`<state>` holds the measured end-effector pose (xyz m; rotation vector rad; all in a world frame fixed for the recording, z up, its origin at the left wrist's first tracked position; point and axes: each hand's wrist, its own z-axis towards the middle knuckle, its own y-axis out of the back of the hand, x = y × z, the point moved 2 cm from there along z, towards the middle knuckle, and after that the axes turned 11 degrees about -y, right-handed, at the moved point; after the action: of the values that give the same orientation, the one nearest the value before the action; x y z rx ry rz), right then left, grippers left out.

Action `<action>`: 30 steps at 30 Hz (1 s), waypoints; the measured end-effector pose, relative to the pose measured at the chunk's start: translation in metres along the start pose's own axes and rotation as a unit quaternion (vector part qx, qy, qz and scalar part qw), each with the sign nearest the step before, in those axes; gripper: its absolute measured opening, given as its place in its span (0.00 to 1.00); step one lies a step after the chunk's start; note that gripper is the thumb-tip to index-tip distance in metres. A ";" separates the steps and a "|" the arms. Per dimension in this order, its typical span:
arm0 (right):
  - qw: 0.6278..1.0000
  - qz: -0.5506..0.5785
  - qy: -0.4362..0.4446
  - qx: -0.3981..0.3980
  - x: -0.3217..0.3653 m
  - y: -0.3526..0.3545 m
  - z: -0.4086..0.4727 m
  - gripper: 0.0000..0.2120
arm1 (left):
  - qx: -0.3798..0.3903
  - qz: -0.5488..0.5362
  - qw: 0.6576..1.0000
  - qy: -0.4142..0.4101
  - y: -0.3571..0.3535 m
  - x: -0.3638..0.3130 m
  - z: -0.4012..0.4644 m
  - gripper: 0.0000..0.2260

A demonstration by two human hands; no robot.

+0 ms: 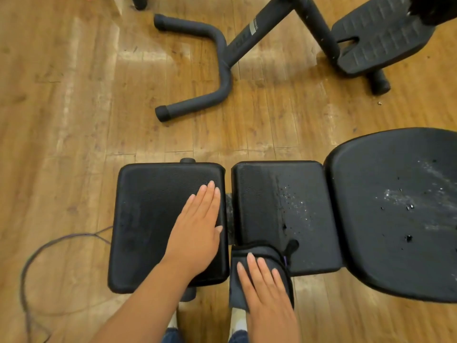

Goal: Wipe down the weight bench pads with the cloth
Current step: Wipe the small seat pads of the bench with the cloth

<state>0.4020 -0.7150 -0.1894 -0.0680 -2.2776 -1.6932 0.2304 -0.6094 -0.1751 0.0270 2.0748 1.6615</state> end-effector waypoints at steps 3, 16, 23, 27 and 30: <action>0.999 0.031 -0.022 -0.008 0.008 0.014 0.033 0.38 | -0.008 0.024 1.000 0.003 -0.003 0.000 0.000 0.29; 0.999 0.019 -0.001 -0.043 0.028 0.054 0.170 0.30 | -0.011 0.065 0.998 0.009 -0.008 -0.001 0.001 0.29; 0.998 0.003 0.000 -0.059 0.027 0.040 0.135 0.32 | 0.000 0.050 0.999 0.006 -0.007 -0.003 0.001 0.30; 0.999 0.026 0.002 -0.027 0.016 0.014 0.053 0.39 | 0.004 0.055 0.998 0.006 -0.007 -0.002 0.000 0.30; 0.999 0.020 -0.004 0.039 0.007 -0.002 0.012 0.50 | 0.002 0.065 0.998 0.007 -0.006 -0.002 0.000 0.29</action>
<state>0.3922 -0.7056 -0.1919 -0.1037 -2.3282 -1.5860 0.2340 -0.6119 -0.1799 0.1549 2.1275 1.7386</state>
